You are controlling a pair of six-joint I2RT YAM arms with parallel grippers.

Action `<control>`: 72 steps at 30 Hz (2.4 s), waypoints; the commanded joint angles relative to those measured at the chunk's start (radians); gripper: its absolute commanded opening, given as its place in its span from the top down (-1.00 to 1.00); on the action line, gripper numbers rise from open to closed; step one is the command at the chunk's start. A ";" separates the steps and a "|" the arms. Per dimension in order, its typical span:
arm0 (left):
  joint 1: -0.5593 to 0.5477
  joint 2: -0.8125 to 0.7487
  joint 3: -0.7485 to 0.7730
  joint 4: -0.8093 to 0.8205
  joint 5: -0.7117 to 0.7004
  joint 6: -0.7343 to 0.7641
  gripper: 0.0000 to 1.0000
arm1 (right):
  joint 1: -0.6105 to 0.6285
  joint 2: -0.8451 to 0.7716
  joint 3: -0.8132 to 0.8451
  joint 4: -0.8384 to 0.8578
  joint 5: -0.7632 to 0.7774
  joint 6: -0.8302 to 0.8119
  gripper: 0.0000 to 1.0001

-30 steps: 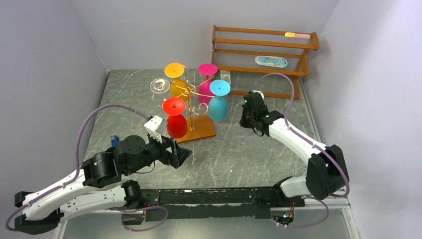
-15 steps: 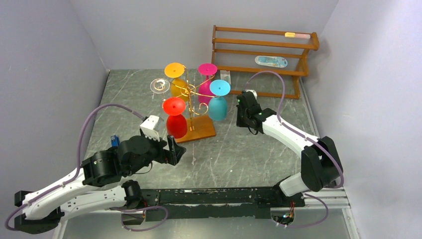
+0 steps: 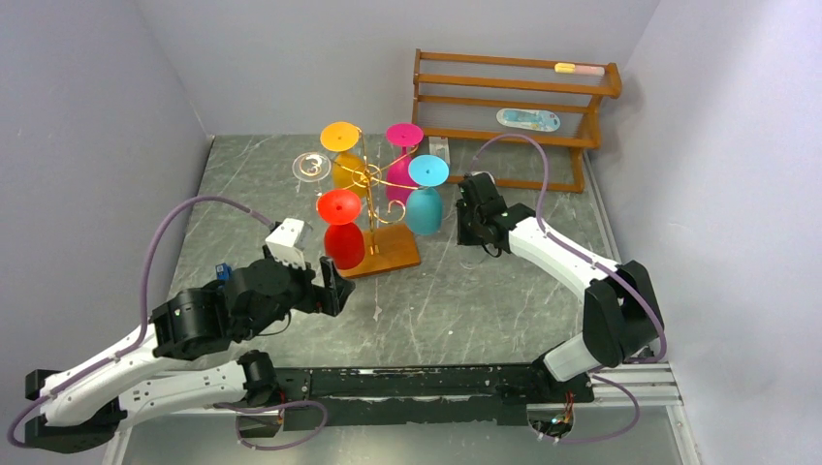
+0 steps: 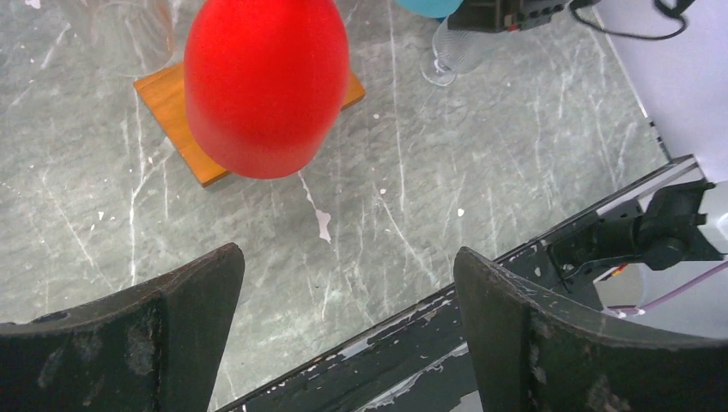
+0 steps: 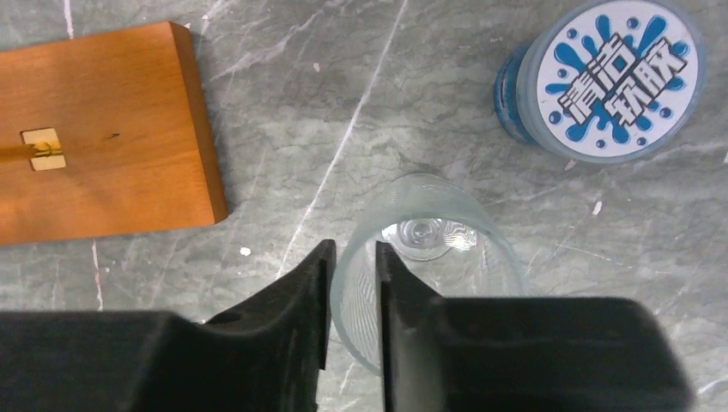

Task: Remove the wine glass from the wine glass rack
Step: Place the wine glass at the center of the board, then pick up the wine glass from the wine rack.

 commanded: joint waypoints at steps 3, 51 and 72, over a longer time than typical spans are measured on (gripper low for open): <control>0.005 0.027 0.023 -0.035 -0.034 -0.002 -0.93 | 0.003 -0.038 0.081 -0.049 -0.008 -0.053 0.27; 0.125 0.252 0.305 0.013 -0.048 0.022 -0.93 | 0.002 -0.681 -0.073 -0.244 -0.085 0.240 -0.13; 0.434 0.297 0.329 0.187 0.228 0.001 -0.64 | 0.002 -0.699 -0.067 -0.261 -0.117 0.246 -0.14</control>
